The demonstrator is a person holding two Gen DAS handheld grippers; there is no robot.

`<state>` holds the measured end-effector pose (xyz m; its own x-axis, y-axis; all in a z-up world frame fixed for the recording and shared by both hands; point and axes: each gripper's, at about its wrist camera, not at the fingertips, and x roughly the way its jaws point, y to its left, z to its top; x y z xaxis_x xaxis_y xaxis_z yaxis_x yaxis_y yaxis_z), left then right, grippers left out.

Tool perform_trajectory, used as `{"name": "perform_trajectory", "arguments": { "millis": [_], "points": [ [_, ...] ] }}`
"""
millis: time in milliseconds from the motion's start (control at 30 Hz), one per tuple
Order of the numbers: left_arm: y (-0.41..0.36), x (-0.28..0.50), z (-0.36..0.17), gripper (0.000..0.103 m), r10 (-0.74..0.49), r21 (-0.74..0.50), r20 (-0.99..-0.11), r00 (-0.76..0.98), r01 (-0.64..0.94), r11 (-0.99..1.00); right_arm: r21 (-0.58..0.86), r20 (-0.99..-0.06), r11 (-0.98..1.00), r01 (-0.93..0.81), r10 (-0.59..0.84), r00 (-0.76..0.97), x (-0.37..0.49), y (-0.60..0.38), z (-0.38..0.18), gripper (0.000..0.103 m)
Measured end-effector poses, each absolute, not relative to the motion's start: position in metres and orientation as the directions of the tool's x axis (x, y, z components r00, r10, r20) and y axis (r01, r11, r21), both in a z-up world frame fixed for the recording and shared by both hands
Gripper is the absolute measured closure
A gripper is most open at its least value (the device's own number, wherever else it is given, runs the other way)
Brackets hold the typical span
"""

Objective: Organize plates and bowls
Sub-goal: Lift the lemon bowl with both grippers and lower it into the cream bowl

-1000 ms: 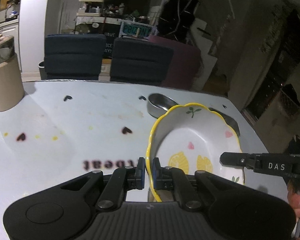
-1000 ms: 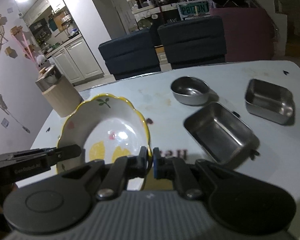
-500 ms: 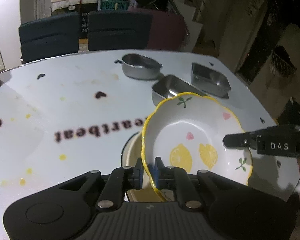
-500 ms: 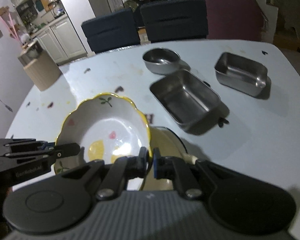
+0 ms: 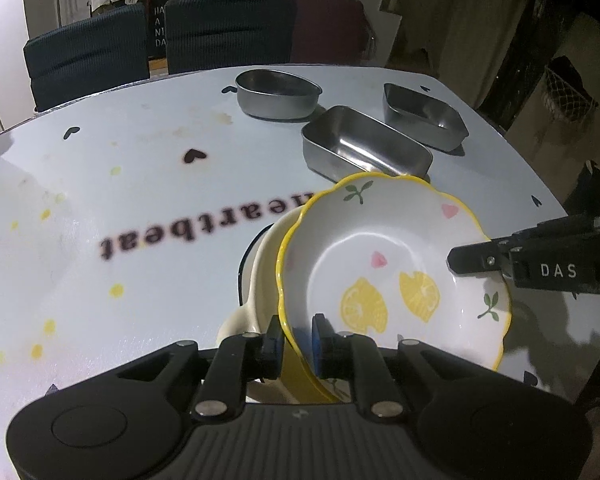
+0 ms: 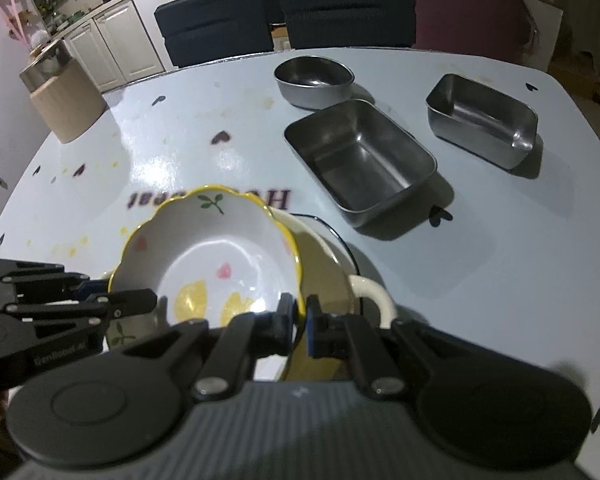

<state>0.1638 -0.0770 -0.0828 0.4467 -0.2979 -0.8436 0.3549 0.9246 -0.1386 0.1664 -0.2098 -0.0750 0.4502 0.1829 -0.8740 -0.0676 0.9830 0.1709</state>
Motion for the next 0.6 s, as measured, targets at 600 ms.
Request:
{"name": "perform_trajectory", "arguments": {
  "millis": [600],
  "points": [
    [-0.082, 0.160, -0.089, 0.088, -0.300, -0.121, -0.855, 0.423, 0.400, 0.909, 0.135, -0.904, 0.990, -0.048, 0.143, 0.402, 0.174, -0.206, -0.085, 0.093]
  ]
}}
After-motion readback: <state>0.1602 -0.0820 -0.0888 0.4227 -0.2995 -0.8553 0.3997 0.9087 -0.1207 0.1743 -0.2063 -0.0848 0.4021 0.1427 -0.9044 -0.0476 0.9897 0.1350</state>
